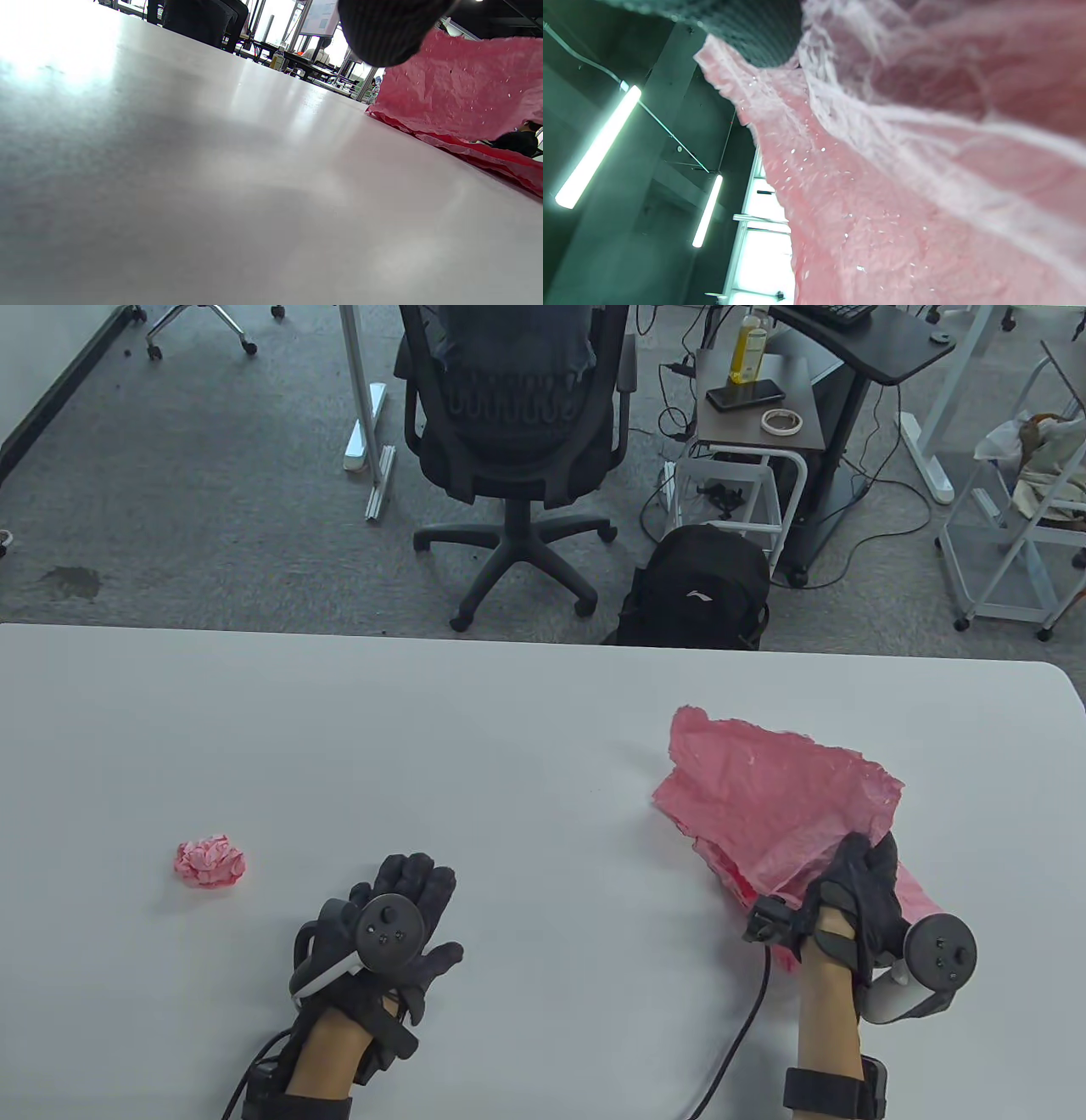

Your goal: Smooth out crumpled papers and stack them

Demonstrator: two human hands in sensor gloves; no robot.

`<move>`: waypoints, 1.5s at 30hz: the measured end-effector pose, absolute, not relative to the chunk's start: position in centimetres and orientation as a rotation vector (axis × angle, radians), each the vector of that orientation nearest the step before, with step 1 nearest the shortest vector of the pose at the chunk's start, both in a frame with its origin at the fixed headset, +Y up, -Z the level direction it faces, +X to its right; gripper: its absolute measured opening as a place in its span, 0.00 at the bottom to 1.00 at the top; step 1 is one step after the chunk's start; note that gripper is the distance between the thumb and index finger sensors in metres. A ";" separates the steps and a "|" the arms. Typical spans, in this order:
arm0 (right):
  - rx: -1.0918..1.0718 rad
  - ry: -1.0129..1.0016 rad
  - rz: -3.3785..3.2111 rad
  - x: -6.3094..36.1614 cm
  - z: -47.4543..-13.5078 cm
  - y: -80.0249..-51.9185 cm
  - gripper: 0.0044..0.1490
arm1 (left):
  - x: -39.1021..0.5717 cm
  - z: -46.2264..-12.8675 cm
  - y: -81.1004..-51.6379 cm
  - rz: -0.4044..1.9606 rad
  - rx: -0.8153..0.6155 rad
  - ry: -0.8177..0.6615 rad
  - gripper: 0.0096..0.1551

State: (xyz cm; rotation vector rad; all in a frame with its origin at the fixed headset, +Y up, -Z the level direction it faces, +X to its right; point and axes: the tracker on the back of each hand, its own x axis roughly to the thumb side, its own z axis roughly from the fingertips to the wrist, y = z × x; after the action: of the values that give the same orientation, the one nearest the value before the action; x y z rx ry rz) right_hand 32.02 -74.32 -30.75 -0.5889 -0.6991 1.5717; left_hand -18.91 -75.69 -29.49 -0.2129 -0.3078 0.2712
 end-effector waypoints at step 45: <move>0.155 -0.633 2.378 17.8 -31.0 -73.1 0.35 | -36.7 -34.9 -75.5 0.168 -0.175 0.614 0.42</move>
State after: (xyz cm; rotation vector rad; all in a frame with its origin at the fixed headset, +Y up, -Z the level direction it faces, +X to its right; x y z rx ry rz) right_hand 17.81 -73.14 -31.01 0.1554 -0.6335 2.3779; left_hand -36.75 -75.54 -34.91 -0.1746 0.6137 0.1675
